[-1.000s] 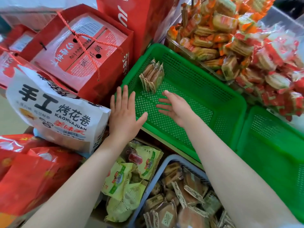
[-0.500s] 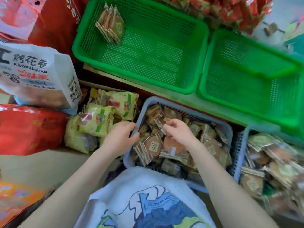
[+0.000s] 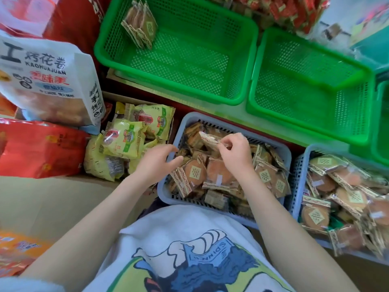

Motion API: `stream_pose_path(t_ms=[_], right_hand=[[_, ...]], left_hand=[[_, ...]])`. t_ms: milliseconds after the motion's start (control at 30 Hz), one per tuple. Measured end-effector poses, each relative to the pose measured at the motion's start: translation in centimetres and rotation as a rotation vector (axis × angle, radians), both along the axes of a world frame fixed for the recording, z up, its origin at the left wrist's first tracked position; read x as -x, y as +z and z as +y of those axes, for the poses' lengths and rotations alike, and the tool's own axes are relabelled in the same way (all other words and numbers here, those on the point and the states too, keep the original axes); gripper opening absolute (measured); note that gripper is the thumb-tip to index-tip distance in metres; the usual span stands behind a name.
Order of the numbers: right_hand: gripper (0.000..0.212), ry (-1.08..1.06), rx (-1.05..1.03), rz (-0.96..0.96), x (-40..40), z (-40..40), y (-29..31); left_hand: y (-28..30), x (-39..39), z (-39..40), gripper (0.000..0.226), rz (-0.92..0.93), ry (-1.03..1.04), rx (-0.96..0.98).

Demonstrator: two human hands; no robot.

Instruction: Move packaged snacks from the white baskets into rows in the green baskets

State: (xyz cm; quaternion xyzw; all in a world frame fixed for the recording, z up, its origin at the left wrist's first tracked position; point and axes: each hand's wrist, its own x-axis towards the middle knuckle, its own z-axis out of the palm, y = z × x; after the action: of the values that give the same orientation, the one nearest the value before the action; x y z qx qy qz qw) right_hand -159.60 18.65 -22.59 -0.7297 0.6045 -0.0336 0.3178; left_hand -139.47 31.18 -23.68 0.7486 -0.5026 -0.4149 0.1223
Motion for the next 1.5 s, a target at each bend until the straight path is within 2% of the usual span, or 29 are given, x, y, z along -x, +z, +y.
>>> stream_pose_path(t_ms=[67, 133, 200, 267, 333, 367, 433, 500, 567, 633, 700, 767, 833, 1000, 1133, 1233, 1300, 1367, 1433, 1500], right_hand=[[0.008, -0.073, -0.125, -0.19, 0.5, -0.2, 2.9], [0.008, -0.148, -0.352, -0.39, 0.7, 0.1, 4.9], [0.01, -0.147, -0.481, -0.479, 0.7, 0.5, 5.5], [0.012, -0.17, -0.489, -0.456, 0.7, 0.6, 4.8], [0.018, -0.267, -0.459, -0.358, 1.1, 0.6, 3.3], [0.022, -0.298, -0.429, -0.243, 1.6, 0.5, 2.3], [0.033, -0.226, -0.395, 0.104, 2.9, 0.7, 0.6], [0.058, -0.102, -0.454, 0.394, 3.6, 1.7, -0.6], [0.079, -0.056, -0.476, 0.534, 3.5, 3.3, -1.4], [0.077, -0.118, -0.422, 0.557, 3.3, 4.7, -2.2], [0.075, -0.244, -0.405, 0.461, 3.4, 5.3, -3.2], [0.08, -0.365, -0.442, 0.27, 3.6, 5.1, -3.5], [0.075, -0.44, -0.451, 0.108, 4.2, 4.6, -3.1], [0.034, -0.369, -0.425, -0.009, 6.2, 3.1, -0.8], [0.023, -0.412, -0.399, -0.097, 7.1, 2.7, 1.1], [0.018, -0.525, -0.505, -0.36, 6.6, 2.6, 2.6], [0.019, -0.496, -0.607, -0.492, 5.7, 2.7, 3.3], [0.019, -0.333, -0.642, -0.439, 4.6, 2.5, 3.7], [0.018, -0.152, -0.628, -0.298, 3.6, 1.8, 4.0], [0.022, -0.157, -0.572, -0.23, 3.3, 0.5, 3.5]], left_hand=[[0.8, 0.9, -0.6, 0.066, 0.122, 0.083, 0.059], [1.7, 1.8, -1.2, 0.072, 0.295, 0.152, 0.099], [2.4, 2.5, -1.8, 0.052, 0.441, 0.217, 0.066], [2.4, 3.0, -1.9, 0.025, 0.489, 0.275, 0.007], [1.9, 3.2, -1.6, 0.019, 0.468, 0.302, -0.026], [1.4, 3.3, -1.3, 0.018, 0.466, 0.329, -0.043], [0.7, 3.1, -0.5, 0.017, 0.496, 0.402, -0.082], [-0.1, 2.9, 0.3, 0.02, 0.559, 0.459, -0.135], [-0.7, 2.8, 1.0, 0.026, 0.64, 0.508, -0.189], [-1.2, 2.8, 1.3, 0.029, 0.722, 0.569, -0.22], [-1.6, 2.8, 1.5, 0.034, 0.771, 0.61, -0.229], [-2.0, 2.6, 1.6, 0.036, 0.774, 0.629, -0.23], [-2.2, 2.3, 1.8, 0.04, 0.792, 0.654, -0.223], [-2.5, 2.1, 1.4, 0.042, 0.854, 0.662, -0.206], [-2.7, 2.5, 0.7, 0.052, 0.863, 0.603, -0.23], [-2.1, 3.3, 0.0, 0.067, 0.906, 0.575, -0.237], [-1.4, 3.9, -0.4, 0.075, 0.967, 0.539, -0.251], [-1.0, 4.3, -0.9, 0.076, 1.029, 0.511, -0.253], [-1.0, 4.3, -1.1, 0.082, 1.022, 0.513, -0.233], [-1.5, 3.6, -1.1, 0.087, 0.958, 0.552, -0.203]])
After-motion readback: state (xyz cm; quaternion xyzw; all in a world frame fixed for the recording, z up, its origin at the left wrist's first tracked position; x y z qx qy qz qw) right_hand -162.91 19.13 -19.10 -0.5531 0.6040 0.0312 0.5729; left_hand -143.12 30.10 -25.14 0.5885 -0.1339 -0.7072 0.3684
